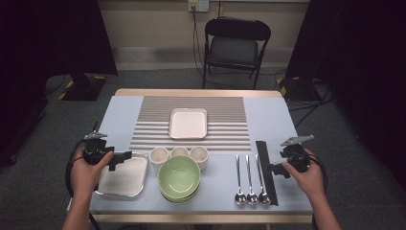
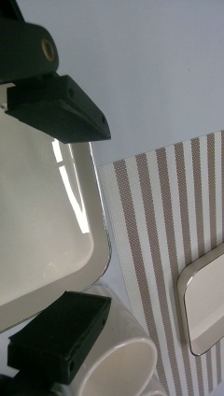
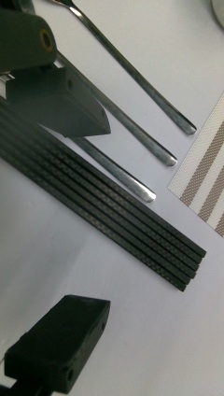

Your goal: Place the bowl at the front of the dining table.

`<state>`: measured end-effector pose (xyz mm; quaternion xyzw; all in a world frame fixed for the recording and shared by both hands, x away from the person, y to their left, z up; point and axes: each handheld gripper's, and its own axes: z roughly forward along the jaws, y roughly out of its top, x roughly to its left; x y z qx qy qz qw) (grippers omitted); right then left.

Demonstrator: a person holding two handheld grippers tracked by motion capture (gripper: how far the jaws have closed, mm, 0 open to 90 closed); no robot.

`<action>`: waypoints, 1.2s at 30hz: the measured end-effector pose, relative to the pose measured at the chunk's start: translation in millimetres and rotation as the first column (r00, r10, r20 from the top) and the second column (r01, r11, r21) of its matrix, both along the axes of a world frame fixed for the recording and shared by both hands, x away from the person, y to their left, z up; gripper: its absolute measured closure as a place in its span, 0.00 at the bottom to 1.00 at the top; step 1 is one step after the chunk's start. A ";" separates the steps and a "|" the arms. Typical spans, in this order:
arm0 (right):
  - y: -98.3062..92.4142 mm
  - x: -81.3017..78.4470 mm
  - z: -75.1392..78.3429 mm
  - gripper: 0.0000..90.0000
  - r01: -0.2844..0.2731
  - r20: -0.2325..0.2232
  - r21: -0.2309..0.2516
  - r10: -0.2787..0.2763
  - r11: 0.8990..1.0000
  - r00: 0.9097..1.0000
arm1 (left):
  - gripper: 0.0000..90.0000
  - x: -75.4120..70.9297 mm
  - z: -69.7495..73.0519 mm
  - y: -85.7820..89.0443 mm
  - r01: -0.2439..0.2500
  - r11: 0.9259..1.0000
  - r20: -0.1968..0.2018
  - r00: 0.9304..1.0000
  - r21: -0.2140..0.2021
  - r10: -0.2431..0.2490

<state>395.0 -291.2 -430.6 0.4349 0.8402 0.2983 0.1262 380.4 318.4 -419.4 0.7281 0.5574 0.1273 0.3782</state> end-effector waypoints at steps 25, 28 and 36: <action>30.5 12.6 12.9 0.14 -0.063 0.005 -0.003 0.063 0.998 0.998 | 0.18 -0.6 -2.3 1.0 -0.009 1.000 -0.010 1.000 0.006 0.009; 33.8 13.0 13.9 0.14 -0.070 -0.001 0.006 0.070 0.998 0.998 | 0.18 -0.3 -3.0 -0.4 -0.003 1.000 -0.013 1.000 0.010 0.003; 41.4 15.1 15.7 0.14 -0.088 -0.001 0.006 0.088 0.996 0.996 | 0.18 -0.5 -4.5 -0.3 -0.007 1.000 -0.016 1.000 0.019 0.008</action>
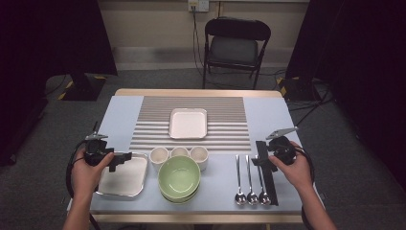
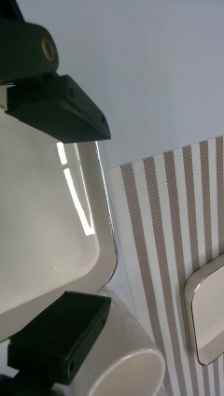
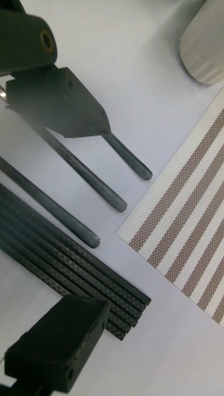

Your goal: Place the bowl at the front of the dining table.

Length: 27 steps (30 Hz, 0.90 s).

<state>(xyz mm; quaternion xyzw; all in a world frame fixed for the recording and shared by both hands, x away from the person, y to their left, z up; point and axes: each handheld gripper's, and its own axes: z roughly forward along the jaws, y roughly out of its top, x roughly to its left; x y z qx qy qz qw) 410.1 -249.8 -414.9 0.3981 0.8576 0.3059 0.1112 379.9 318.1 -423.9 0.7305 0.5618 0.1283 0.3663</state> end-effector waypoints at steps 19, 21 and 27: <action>13.9 2.2 7.0 0.14 -0.040 -0.001 0.001 0.040 0.999 0.999 | 0.18 -0.2 -0.9 0.5 0.005 1.000 0.001 1.000 0.006 -0.005; 16.2 2.8 7.5 0.14 -0.047 -0.002 0.001 0.047 0.999 0.999 | 0.18 -0.3 -1.2 1.0 0.003 1.000 0.002 1.000 0.010 -0.003; 23.0 3.6 8.8 0.14 -0.063 -0.003 0.006 0.063 0.998 0.998 | 0.18 -1.2 -0.4 1.7 0.000 1.000 0.003 1.000 0.014 0.000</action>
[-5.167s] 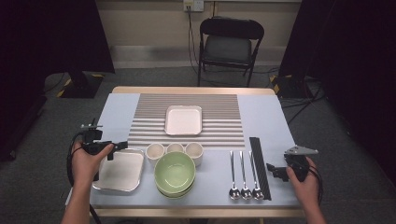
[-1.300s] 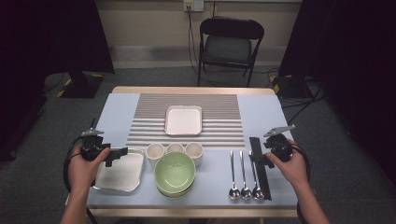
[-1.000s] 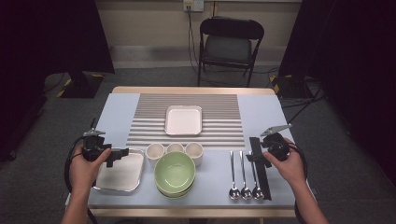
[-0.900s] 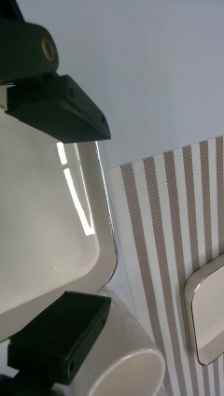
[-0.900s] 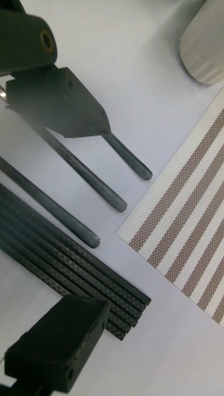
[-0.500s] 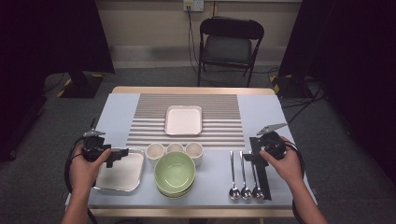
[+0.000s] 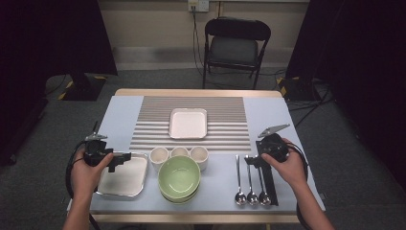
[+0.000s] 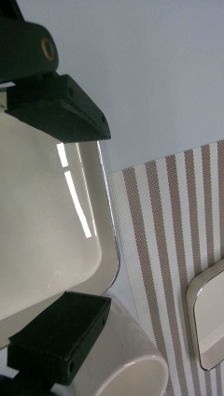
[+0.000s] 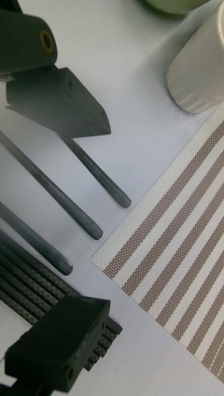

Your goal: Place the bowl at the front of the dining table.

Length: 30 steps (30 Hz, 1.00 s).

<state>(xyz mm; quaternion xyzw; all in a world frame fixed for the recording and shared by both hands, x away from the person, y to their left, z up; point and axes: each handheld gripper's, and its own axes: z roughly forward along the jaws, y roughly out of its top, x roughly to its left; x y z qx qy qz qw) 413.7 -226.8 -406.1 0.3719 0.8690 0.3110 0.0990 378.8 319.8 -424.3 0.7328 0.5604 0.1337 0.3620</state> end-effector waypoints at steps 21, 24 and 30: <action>17.4 2.2 4.7 0.14 -0.042 -0.003 0.005 0.042 0.999 0.999 | 0.18 -1.7 -0.3 4.8 -0.010 1.000 0.007 1.000 0.001 0.010; 19.3 2.4 5.8 0.14 -0.048 -0.005 0.007 0.048 0.999 0.999 | 0.18 -1.9 -0.5 5.1 -0.011 1.000 0.007 1.000 0.004 0.011; 22.9 2.9 8.3 0.14 -0.049 -0.007 0.002 0.049 0.999 0.999 | 0.18 -1.7 -0.3 3.9 0.000 1.000 0.008 1.000 0.008 0.000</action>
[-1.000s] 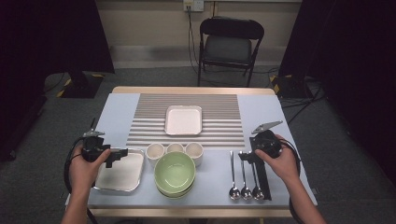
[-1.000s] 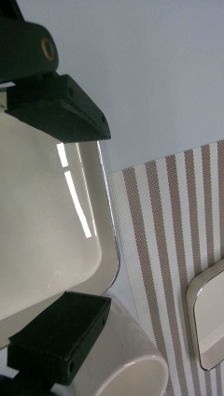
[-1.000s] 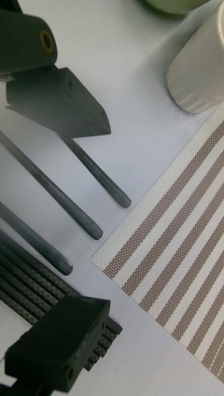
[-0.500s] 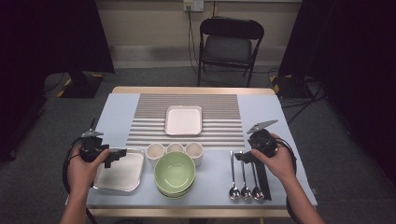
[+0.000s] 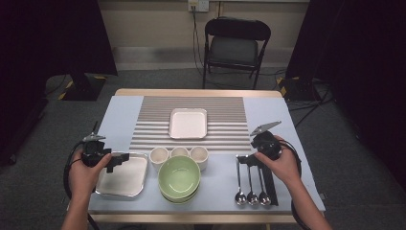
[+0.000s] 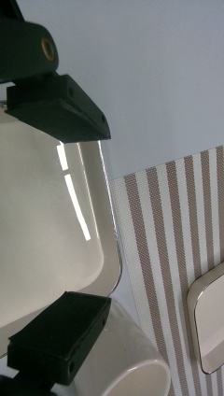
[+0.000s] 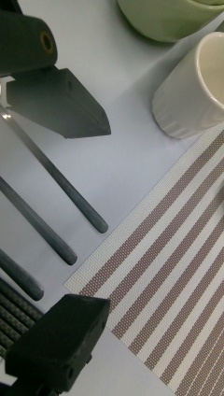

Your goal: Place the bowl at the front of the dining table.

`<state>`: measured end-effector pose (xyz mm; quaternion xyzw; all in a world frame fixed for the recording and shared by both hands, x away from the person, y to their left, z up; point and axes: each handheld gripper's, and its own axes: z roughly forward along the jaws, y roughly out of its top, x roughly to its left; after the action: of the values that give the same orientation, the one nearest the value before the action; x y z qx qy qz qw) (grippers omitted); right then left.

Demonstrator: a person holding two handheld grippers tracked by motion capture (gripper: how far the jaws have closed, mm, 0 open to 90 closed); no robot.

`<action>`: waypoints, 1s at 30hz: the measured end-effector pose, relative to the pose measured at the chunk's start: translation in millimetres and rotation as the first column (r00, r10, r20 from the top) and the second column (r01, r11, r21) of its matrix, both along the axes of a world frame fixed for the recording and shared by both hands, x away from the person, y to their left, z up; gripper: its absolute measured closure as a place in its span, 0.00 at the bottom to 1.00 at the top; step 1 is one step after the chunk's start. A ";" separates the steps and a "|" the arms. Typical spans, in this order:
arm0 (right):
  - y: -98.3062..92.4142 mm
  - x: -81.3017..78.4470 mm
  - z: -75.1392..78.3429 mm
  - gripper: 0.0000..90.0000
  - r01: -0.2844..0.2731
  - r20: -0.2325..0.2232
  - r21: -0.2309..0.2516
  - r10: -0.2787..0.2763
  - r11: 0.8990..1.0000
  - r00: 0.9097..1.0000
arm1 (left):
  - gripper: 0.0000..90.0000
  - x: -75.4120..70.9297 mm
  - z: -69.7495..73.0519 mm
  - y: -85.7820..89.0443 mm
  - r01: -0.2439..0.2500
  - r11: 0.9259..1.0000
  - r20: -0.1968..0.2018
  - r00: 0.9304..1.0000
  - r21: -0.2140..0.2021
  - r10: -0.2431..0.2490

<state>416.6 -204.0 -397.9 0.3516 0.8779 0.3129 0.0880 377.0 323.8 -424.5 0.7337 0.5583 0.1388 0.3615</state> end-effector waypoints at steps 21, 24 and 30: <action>17.2 4.9 10.0 0.14 -0.041 -0.004 0.007 0.041 0.999 0.999 | 0.18 0.0 -0.9 -0.5 0.004 1.000 -0.004 1.000 0.004 -0.004; 19.5 5.8 10.9 0.14 -0.042 -0.003 0.001 0.042 0.999 0.999 | 0.18 0.4 -1.5 -0.8 0.010 1.000 -0.006 1.000 0.010 -0.010; 22.8 7.5 13.4 0.14 -0.050 -0.005 0.005 0.050 0.999 0.999 | 0.18 0.5 -2.0 -1.8 0.008 1.000 -0.007 1.000 0.005 -0.008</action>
<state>424.1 -181.1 -384.5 0.3306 0.8859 0.3162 0.0771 377.5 321.9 -426.5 0.7374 0.5562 0.1360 0.3584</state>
